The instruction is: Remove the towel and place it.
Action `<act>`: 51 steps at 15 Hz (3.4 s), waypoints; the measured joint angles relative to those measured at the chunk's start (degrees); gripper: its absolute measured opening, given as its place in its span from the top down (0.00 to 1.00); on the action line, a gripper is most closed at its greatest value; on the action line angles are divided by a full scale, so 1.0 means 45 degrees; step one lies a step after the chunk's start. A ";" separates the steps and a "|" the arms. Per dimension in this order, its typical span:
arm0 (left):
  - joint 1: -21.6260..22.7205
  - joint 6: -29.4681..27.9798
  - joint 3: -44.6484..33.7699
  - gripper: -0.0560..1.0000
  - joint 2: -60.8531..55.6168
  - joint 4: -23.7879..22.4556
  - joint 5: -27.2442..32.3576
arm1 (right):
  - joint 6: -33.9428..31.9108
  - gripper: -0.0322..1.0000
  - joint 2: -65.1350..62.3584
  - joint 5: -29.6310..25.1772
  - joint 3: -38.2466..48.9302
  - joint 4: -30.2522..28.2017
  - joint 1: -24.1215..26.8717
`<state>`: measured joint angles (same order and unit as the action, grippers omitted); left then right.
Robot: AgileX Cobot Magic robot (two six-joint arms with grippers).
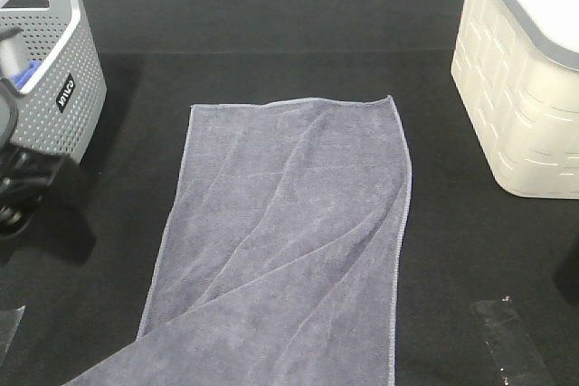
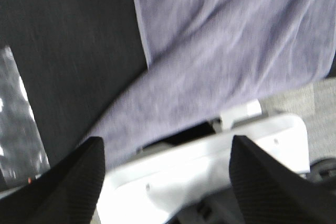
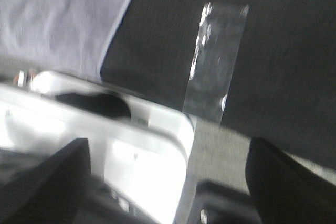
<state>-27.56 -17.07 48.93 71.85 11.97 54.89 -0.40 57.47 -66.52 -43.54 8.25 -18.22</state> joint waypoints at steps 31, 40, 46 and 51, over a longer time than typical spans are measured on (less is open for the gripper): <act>0.1579 0.0267 1.6641 0.39 1.4668 -0.2763 -0.0446 | -0.0993 0.50 1.7316 0.2750 -1.6514 -0.3425 0.0064; 0.1579 0.0688 1.6679 0.39 1.4719 -0.2763 -0.0433 | -0.1082 0.55 1.9379 0.3680 -1.7622 -0.3527 0.0547; 0.1579 0.0751 1.6679 0.39 1.4744 -0.2776 -0.0535 | -0.1095 0.87 1.9773 0.3947 -1.7660 -0.3476 0.0522; 0.1579 -0.0306 1.6909 0.39 1.5750 -0.3985 -0.0879 | -0.1095 0.97 1.9773 0.3947 -1.7660 -0.3527 0.0522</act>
<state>-20.45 -18.45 125.02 142.72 -5.96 50.94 -5.33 146.45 -48.76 -123.01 -7.62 -15.87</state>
